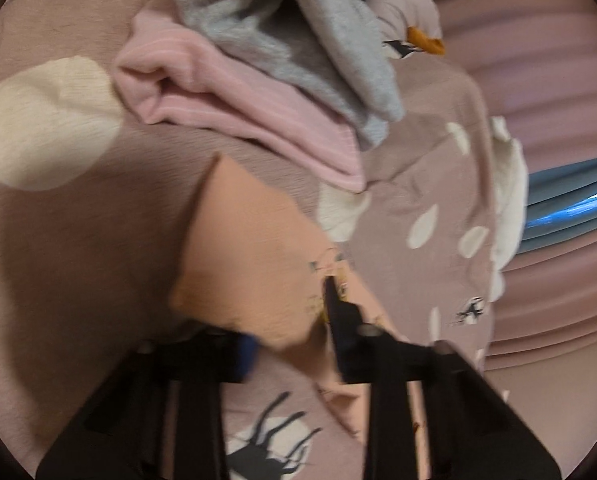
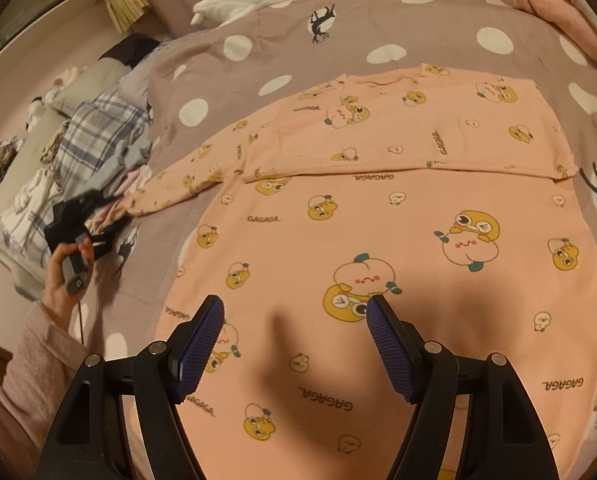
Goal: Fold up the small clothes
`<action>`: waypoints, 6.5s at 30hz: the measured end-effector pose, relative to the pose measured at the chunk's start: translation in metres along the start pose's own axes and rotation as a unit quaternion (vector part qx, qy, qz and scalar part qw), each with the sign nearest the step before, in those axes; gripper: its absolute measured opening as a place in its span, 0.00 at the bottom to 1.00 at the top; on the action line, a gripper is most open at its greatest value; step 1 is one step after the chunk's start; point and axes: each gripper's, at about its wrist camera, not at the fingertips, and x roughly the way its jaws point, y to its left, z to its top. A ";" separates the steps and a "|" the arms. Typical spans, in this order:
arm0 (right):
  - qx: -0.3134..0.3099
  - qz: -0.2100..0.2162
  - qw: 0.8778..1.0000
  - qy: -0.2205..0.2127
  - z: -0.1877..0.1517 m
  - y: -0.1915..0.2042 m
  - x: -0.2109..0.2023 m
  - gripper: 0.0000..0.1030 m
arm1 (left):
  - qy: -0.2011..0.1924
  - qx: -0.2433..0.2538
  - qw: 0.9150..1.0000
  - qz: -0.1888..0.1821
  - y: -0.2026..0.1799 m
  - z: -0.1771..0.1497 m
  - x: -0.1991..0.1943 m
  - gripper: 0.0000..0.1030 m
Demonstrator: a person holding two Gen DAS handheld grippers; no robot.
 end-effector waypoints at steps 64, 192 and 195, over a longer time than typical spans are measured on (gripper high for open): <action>0.092 -0.004 0.995 -0.034 -0.018 -0.081 -0.043 0.71 | 0.001 0.130 0.990 -0.057 -0.072 -0.102 -0.040 0.62; 0.054 -0.015 0.992 -0.113 0.126 -0.104 -0.060 0.06 | 0.184 0.394 0.899 -0.049 -0.129 -0.272 -0.011 0.80; 0.070 -0.060 0.992 -0.091 0.120 -0.125 -0.042 0.06 | 0.186 0.399 0.897 -0.045 -0.135 -0.273 -0.005 0.80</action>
